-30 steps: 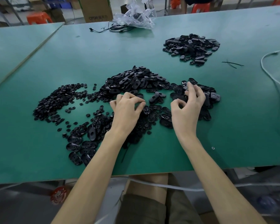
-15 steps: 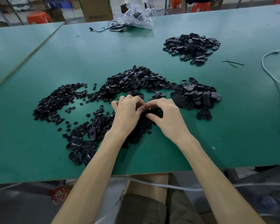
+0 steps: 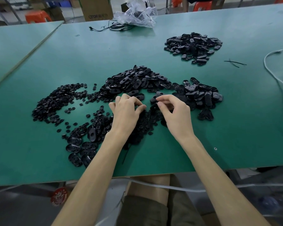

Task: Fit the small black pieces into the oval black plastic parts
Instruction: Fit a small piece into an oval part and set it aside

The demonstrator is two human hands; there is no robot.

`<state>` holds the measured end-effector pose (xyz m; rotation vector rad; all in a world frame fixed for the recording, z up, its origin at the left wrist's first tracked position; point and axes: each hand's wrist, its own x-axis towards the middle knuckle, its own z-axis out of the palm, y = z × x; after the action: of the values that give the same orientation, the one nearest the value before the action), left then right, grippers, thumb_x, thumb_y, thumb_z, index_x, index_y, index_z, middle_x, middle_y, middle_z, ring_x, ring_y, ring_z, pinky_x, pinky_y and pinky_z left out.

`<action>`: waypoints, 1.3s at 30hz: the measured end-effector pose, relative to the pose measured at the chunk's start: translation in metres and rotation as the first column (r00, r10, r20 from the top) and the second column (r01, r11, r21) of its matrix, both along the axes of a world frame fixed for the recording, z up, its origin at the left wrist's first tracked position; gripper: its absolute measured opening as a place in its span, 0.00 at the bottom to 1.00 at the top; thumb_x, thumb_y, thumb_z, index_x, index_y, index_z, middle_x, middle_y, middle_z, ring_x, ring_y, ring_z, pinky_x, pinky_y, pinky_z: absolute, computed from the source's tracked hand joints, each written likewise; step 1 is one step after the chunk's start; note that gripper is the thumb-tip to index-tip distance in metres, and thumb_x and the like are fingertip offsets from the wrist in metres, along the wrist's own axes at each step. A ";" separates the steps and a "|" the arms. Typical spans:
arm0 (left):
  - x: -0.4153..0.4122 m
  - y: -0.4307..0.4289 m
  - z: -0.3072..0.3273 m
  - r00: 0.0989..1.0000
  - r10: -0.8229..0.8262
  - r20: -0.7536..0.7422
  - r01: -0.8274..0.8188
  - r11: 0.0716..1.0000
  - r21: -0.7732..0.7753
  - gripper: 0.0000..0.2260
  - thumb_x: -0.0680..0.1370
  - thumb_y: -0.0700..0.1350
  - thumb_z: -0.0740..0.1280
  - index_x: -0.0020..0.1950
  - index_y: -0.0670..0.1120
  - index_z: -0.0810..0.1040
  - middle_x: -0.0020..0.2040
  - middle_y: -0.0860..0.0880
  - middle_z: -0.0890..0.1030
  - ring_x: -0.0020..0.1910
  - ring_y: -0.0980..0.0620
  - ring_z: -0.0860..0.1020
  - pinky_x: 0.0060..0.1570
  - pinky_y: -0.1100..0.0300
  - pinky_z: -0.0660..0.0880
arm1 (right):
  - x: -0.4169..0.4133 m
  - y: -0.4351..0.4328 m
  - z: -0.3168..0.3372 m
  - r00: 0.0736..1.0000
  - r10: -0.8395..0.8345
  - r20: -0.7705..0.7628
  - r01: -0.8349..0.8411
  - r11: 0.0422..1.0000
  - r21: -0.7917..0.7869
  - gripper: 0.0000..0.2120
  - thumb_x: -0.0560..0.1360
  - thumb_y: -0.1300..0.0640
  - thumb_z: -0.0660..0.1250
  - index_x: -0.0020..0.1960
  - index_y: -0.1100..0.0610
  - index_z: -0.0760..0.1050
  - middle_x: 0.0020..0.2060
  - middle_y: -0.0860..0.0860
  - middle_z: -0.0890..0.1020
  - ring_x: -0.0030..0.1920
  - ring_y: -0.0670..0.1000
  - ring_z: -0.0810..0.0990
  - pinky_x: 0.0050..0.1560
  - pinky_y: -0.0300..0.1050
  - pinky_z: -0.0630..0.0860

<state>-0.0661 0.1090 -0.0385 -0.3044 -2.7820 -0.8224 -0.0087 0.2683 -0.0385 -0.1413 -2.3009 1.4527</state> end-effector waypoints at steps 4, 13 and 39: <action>0.000 0.001 -0.002 1.000 -0.005 -0.011 0.004 0.999 -0.031 0.09 0.82 0.53 0.69 0.53 0.48 0.83 0.55 0.50 0.74 0.61 0.49 0.66 0.54 0.58 0.52 | 0.000 0.000 0.000 0.999 -0.033 -0.006 0.033 0.999 -0.036 0.06 0.82 0.60 0.70 0.56 0.53 0.84 0.46 0.42 0.85 0.48 0.40 0.83 0.51 0.28 0.75; 0.004 0.006 -0.004 0.995 -0.040 -0.095 0.033 0.997 -0.067 0.06 0.87 0.46 0.60 0.56 0.46 0.74 0.56 0.49 0.73 0.59 0.47 0.66 0.52 0.57 0.52 | 0.000 0.002 0.003 0.995 -0.100 -0.015 0.098 0.991 -0.094 0.05 0.81 0.59 0.70 0.54 0.54 0.84 0.45 0.42 0.86 0.48 0.42 0.84 0.55 0.42 0.81; 0.006 0.004 0.003 0.997 -0.069 -0.028 0.071 0.992 0.109 0.03 0.86 0.45 0.64 0.53 0.48 0.76 0.49 0.56 0.76 0.56 0.53 0.66 0.54 0.55 0.56 | 0.001 0.002 0.001 0.996 -0.085 -0.008 0.084 0.991 -0.104 0.04 0.81 0.58 0.70 0.53 0.51 0.84 0.45 0.41 0.86 0.49 0.41 0.84 0.53 0.37 0.79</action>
<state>-0.0602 0.1127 -0.0355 -0.3916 -2.7047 -0.9770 -0.0079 0.2698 -0.0375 -0.2555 -2.1828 1.5255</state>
